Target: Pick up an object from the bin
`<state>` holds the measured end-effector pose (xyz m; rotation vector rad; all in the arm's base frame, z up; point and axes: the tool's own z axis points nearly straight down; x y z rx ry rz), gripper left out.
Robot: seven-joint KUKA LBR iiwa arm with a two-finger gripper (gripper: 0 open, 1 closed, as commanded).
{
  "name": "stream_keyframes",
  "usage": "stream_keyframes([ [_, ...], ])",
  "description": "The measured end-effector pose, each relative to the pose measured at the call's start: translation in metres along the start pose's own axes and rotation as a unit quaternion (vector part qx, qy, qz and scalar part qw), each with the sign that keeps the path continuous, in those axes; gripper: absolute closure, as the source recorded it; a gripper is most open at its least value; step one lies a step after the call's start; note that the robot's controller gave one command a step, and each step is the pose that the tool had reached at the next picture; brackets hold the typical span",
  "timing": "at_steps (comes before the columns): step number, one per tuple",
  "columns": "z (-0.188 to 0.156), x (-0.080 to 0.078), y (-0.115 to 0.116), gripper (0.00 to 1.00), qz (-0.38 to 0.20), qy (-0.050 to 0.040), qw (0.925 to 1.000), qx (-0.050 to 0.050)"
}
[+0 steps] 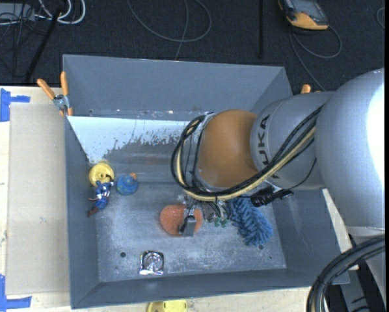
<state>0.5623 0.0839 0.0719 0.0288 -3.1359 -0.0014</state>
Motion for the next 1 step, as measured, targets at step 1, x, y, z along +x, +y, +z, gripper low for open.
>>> stream_keyframes([
  [1, -0.2042, 0.0255, 0.01, 1.0, 0.001, -0.0014, 1.0, 0.001],
])
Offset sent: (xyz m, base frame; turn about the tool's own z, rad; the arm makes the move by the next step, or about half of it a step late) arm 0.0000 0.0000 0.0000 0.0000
